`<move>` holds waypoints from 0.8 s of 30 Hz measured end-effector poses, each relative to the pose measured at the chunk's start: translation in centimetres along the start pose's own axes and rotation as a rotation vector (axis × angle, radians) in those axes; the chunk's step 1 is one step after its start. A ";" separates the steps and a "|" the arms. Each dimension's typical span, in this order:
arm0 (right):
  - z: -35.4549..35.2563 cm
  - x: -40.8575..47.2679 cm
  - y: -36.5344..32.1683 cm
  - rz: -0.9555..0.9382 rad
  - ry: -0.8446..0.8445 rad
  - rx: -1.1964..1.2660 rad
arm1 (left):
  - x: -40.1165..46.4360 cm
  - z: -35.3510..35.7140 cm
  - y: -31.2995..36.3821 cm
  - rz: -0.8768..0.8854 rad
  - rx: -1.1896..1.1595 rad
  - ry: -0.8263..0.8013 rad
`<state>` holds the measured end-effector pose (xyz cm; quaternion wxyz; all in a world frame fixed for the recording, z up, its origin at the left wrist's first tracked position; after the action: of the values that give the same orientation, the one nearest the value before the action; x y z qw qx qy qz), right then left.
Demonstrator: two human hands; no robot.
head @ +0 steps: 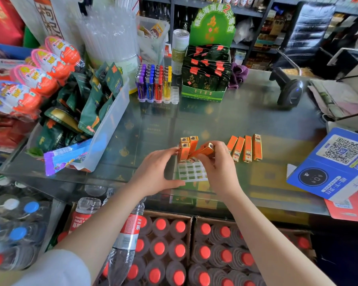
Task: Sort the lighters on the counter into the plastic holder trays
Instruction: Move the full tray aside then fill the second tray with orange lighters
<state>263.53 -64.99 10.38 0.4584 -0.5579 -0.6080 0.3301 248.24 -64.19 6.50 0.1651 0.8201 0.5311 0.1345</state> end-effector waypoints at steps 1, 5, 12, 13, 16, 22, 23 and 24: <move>0.0 0.2 -0.3 -0.029 -0.031 -0.027 | 0.0 0.0 0.0 -0.005 0.004 -0.001; 0.4 0.7 -1.9 -0.166 -0.206 -0.169 | 0.2 0.2 -0.1 -0.010 0.021 -0.015; 0.4 1.0 -1.5 -0.033 -0.150 -0.135 | 0.1 0.1 0.1 -0.019 0.013 -0.009; 0.3 0.9 -0.9 0.029 -0.105 -0.059 | 0.1 0.0 0.1 -0.018 0.011 -0.002; 0.6 0.7 -0.2 0.059 -0.055 -0.004 | 0.0 -0.2 0.3 -0.017 0.008 0.020; 0.8 0.5 0.9 -0.003 -0.030 -0.248 | 0.0 -0.2 0.1 -0.046 0.017 0.032; 0.9 0.4 1.1 -0.010 -0.055 -0.288 | 0.1 -0.1 0.1 -0.050 0.009 0.026; 0.8 0.4 1.2 -0.019 -0.074 -0.312 | 0.1 -0.1 0.1 -0.048 0.001 0.022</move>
<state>263.27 -64.37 9.09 0.3464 -0.6042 -0.6735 0.2476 248.28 -64.11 6.63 0.1623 0.8056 0.5526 0.1392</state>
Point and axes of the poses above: each hand's wrist, its own x-axis towards the middle knuckle, its own z-axis out of the palm, y = z × x, the point moved 7 cm from there along x, towards the middle knuckle, and after that the axes turned 14 degrees about x, right-handed, at the moved point
